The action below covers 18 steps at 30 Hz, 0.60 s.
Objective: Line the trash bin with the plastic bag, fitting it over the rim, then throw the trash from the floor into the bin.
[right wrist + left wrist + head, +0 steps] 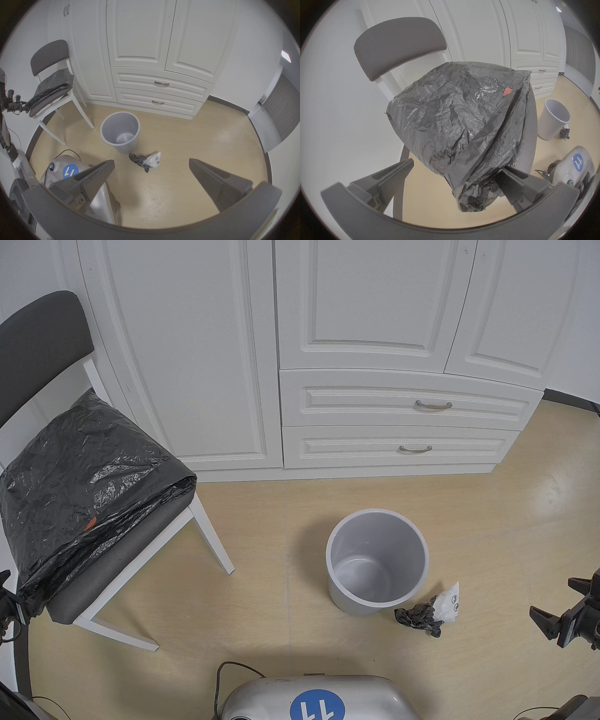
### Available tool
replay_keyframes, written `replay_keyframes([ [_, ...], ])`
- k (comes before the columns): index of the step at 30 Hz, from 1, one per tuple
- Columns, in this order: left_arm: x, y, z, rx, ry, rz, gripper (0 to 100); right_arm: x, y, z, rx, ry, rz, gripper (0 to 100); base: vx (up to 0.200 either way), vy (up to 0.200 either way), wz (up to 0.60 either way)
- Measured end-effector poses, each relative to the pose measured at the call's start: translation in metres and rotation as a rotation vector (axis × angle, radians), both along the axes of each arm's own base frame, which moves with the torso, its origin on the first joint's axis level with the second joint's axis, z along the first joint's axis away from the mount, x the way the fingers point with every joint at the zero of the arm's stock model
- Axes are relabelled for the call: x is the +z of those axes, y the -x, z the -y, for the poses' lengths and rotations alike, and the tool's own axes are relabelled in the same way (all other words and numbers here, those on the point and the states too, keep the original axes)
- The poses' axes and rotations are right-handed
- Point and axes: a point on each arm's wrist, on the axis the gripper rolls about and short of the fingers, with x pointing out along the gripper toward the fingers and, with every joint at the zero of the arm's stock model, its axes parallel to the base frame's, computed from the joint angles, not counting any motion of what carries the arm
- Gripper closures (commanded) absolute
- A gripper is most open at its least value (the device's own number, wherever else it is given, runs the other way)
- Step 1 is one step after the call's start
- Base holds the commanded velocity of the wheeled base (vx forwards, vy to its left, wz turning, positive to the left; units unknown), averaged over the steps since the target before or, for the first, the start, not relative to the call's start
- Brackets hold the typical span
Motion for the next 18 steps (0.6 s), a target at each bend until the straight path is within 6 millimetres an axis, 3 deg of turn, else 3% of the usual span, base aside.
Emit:
replay_keyframes([
  [18, -0.0020, 0.0035, 0.0038, 0.031, -0.074, -0.027, 0, 0.0048, 0.0047, 0.0001, 0.000, -0.001, 0.042, 0, 0.000, 0.000, 0.00],
])
